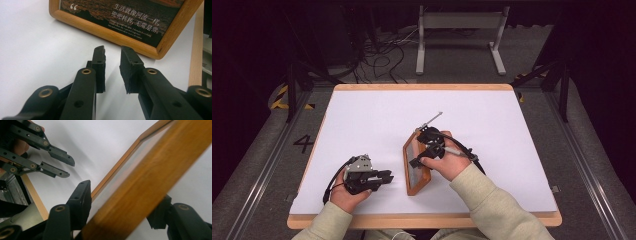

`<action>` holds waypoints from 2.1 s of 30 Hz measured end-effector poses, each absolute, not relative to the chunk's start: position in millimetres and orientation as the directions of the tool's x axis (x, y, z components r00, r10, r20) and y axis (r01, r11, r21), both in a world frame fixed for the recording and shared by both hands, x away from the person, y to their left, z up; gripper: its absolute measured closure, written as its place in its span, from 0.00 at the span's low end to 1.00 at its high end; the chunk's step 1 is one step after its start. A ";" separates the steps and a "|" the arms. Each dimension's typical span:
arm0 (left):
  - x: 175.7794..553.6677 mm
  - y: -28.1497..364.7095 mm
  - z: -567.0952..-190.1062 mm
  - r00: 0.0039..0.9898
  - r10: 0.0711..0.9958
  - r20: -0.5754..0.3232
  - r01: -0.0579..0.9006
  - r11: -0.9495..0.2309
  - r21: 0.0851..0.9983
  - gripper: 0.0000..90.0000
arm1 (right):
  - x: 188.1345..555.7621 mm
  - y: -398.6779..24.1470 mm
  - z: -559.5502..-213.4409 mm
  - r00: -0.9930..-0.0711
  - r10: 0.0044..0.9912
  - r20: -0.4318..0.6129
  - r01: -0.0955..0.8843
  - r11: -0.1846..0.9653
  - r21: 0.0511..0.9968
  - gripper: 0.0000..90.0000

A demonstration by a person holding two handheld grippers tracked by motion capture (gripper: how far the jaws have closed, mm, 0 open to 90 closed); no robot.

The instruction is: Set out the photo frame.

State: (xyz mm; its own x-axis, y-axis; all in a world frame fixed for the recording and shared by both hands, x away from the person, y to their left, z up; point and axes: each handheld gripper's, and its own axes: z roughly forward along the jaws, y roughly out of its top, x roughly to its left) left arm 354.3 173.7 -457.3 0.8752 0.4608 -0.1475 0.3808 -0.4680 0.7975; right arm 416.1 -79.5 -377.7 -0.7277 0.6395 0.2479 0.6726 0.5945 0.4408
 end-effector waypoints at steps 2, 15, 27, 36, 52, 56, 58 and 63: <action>354.2 174.0 -457.3 0.874 0.462 -0.151 0.384 -0.465 0.798 0.83 | 415.4 -77.7 -379.3 -0.722 0.646 0.249 0.680 0.594 0.430 0.50; 355.7 175.8 -457.6 0.873 0.466 -0.142 0.378 -0.464 0.801 0.82 | 414.1 -78.8 -381.0 -0.650 0.696 0.305 0.751 0.525 0.400 0.56; 355.6 177.9 -458.4 0.866 0.476 -0.154 0.391 -0.452 0.802 0.83 | 415.5 -84.8 -372.6 -0.575 0.755 0.316 0.804 0.452 0.386 0.76; 355.6 178.0 -458.9 0.867 0.474 -0.157 0.392 -0.451 0.802 0.83 | 418.6 -89.8 -361.7 -0.623 0.731 0.278 0.766 0.501 0.402 0.77; 357.2 180.4 -458.9 0.865 0.479 -0.150 0.386 -0.446 0.808 0.81 | 424.2 -98.8 -325.8 -0.914 0.379 0.146 0.404 0.810 0.425 0.77; 357.2 182.3 -458.6 0.860 0.486 -0.154 0.394 -0.442 0.806 0.80 | 425.8 -101.2 -319.4 -0.962 0.252 0.102 0.271 0.862 0.427 0.76; 357.7 183.3 -458.8 0.858 0.489 -0.159 0.398 -0.435 0.808 0.80 | 426.2 -102.0 -317.8 -0.970 0.226 0.089 0.242 0.871 0.427 0.77; 358.1 183.7 -458.9 0.857 0.491 -0.158 0.399 -0.436 0.807 0.80 | 430.4 -103.8 -322.3 -0.980 0.193 0.055 0.199 0.903 0.381 0.78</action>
State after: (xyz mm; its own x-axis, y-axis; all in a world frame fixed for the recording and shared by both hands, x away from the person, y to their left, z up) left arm 358.1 183.7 -458.9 0.8568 0.4908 -0.1583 0.3986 -0.4357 0.8070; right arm 430.4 -103.8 -322.3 -0.9797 0.1928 0.0552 0.1991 0.9031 0.3806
